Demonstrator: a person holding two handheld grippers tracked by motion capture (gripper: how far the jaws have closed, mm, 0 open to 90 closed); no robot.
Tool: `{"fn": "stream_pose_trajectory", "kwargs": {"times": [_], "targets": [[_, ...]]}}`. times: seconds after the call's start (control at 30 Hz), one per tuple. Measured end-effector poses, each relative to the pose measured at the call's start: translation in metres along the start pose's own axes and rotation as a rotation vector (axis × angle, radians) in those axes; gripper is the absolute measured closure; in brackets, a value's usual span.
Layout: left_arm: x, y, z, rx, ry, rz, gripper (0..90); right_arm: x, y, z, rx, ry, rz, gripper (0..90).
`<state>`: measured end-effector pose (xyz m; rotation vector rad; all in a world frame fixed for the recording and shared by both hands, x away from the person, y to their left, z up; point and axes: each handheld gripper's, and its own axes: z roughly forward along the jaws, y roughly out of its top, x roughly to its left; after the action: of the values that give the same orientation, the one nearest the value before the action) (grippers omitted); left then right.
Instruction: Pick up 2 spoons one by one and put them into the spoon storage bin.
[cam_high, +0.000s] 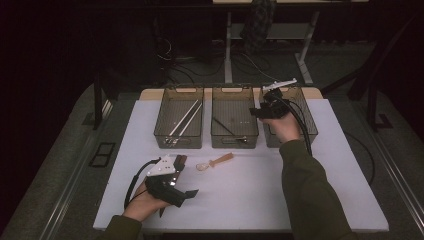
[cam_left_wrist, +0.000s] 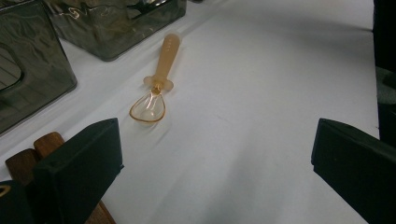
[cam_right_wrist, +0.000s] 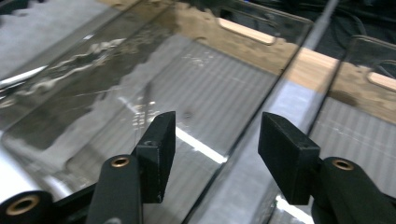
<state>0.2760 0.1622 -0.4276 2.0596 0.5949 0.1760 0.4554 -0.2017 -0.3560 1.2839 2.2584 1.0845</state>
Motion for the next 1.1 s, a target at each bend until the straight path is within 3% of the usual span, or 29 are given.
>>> {"fn": "stream_pose_trajectory", "kwargs": {"times": [0.23, 0.6, 0.7, 0.77, 0.83, 1.0, 1.1], "targets": [[0.0, 0.0, -0.001, -0.004, 0.005, -0.001, 0.5, 0.005, -0.013, -0.015, -0.036, 0.051, -0.033, 42.6], [0.001, 0.0, 0.0, 0.0, 0.005, -0.006, 0.5, 0.01, -0.05, -0.039, -0.071, 0.13, -0.043, 25.9], [0.002, 0.0, 0.0, 0.001, 0.008, -0.007, 0.5, 0.013, -0.061, -0.046, -0.065, 0.111, -0.053, 19.0], [0.002, 0.0, 0.0, 0.002, 0.01, -0.005, 0.5, 0.014, -0.069, -0.05, -0.065, 0.107, -0.051, 18.9], [0.001, 0.0, 0.0, 0.003, 0.01, -0.006, 0.5, 0.014, -0.078, -0.055, -0.08, 0.13, -0.039, 18.4], [0.002, 0.001, 0.0, 0.004, 0.015, -0.011, 0.7, 0.016, -0.098, -0.065, -0.104, 0.126, -0.046, 16.5], [0.003, 0.001, 0.0, -0.002, 0.024, -0.016, 1.4, 0.016, -0.11, -0.071, -0.119, 0.148, -0.032, 16.6]]}}
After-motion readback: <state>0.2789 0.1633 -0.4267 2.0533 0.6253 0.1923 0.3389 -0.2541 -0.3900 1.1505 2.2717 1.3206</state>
